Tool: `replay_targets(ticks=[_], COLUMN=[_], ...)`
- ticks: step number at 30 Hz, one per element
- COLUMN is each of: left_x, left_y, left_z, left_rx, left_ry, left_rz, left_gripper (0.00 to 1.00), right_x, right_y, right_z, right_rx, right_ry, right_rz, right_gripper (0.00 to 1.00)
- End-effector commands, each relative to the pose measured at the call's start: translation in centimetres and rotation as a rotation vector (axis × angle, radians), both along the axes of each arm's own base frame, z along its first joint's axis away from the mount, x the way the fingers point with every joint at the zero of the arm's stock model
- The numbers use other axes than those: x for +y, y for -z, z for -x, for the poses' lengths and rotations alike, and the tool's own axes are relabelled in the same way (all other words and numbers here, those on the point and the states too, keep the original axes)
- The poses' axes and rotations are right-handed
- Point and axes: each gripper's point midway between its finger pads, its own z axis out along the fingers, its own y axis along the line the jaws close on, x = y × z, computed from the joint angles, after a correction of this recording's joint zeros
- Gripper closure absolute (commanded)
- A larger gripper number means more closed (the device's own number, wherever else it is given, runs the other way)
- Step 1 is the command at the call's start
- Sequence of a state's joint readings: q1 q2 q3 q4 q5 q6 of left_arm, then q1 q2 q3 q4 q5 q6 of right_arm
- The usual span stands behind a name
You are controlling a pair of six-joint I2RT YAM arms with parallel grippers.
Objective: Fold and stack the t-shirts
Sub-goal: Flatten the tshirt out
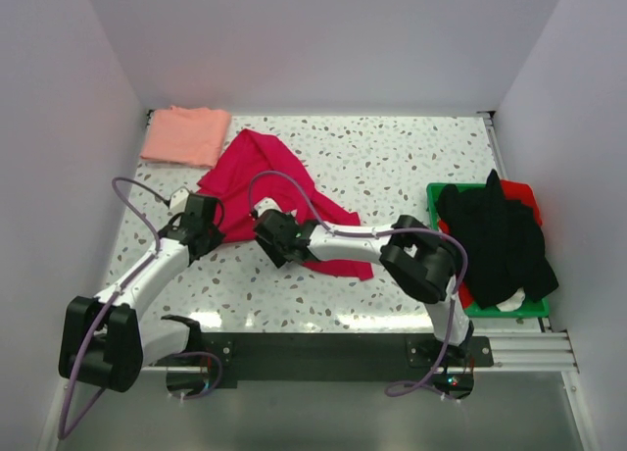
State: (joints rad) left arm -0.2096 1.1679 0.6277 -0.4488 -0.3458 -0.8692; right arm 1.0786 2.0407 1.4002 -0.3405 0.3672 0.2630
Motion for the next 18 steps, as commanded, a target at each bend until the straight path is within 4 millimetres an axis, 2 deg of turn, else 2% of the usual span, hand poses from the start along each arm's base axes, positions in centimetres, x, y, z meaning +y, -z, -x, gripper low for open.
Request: replay_targets(ticks=[1,3,6,7,10,13,14,15,16,17,18], left_x=[0.2,0.1,0.2,0.2,0.2,0.4,0.4,0.5,0.6,0.6,0.7], left_y=[-0.5,-0.3,-0.3,-0.4,-0.7,-1.0,-1.1,-1.3,-1.4,-1.5,-1.7], left_z=[-0.6,-0.5,-0.5,-0.5,-0.6,-0.7,-0.7,-0.8,-0.9,-0.8,-0.9], left_rx=[-0.043,-0.039,-0.039,-0.042,-0.048,-0.053,-0.052,-0.057,-0.058,-0.058,-0.062], left_ry=[0.013,0.014,0.012,0.013,0.013,0.01,0.011,0.011,0.009,0.006,0.004], left_rz=[0.002,0.005,0.007,0.007,0.008,0.005,0.002,0.0,-0.003,-0.004,-0.005], left_gripper=[1.0,1.0,1.0,1.0,1.0,1.0,1.0,1.0,1.0,1.0,1.0], right_x=[0.5,0.5,0.1,-0.2,-1.2,-1.9,-2.7,-3.2,-3.8,-5.6,-7.0], right_y=[-0.4,-0.1,-0.1,-0.3,-1.5,-5.0,-6.4,-8.9,-10.4,-11.5,-13.2], right_z=[-2.0,-1.9,-2.2,-2.5,-3.5,-4.2,-5.3,-5.9,-6.4,-8.2,-9.0], right_rx=[-0.068,-0.065,-0.079,-0.082,-0.081,-0.07,-0.071,-0.081,-0.083,-0.081,-0.092], right_ry=[0.028,0.035,0.053,0.062,0.099,0.117,0.141,0.152,0.164,0.211,0.238], right_rz=[0.01,0.013,0.024,0.033,0.047,-0.016,-0.049,-0.103,-0.134,-0.157,-0.175], right_gripper=[0.37,0.39,0.61,0.78,1.0,1.0,1.0,1.0,1.0,1.0,1.0])
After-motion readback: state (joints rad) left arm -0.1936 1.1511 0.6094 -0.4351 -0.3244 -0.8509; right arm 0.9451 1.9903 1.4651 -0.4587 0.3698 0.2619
